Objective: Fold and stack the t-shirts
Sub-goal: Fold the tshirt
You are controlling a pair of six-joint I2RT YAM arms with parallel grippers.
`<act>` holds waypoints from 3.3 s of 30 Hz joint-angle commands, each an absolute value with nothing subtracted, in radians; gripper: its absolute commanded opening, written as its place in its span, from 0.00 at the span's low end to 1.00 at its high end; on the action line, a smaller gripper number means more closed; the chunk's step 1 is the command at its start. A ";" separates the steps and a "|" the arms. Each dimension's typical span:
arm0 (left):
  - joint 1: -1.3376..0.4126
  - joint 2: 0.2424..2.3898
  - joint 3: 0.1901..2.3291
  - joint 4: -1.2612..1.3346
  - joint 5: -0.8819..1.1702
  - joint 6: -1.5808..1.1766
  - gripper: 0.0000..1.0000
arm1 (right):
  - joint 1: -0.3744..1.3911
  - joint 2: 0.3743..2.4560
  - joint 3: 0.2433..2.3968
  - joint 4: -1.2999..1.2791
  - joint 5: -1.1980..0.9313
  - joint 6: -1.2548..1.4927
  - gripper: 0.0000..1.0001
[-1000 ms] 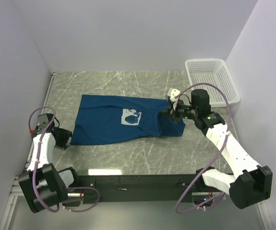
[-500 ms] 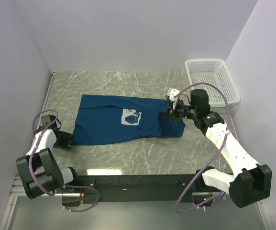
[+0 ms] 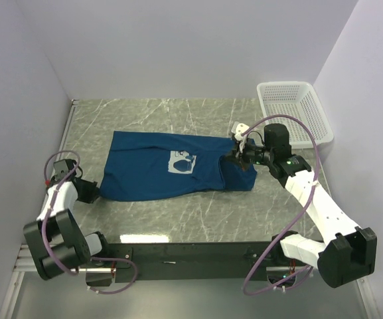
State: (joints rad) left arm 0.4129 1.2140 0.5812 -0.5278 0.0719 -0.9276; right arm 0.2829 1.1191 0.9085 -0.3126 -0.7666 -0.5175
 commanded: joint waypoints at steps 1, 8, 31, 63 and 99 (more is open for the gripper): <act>0.417 1.114 0.587 -0.518 0.193 -0.914 0.01 | 0.276 1.118 0.927 -0.311 -0.761 -0.532 0.00; 0.422 1.013 0.589 -0.549 0.300 -0.986 0.01 | 0.275 1.078 0.937 -0.334 -0.733 -0.578 0.00; 0.537 1.158 0.655 -0.449 0.402 -1.049 0.00 | 0.195 1.166 1.023 -0.284 -0.540 -0.563 0.00; 0.499 1.537 0.900 -0.351 0.462 -1.037 0.01 | 0.156 1.298 1.097 -0.255 -0.555 -0.554 0.00; 0.400 1.698 1.038 -0.305 0.420 -1.129 0.01 | 0.127 1.362 1.115 -0.230 -0.502 -0.535 0.00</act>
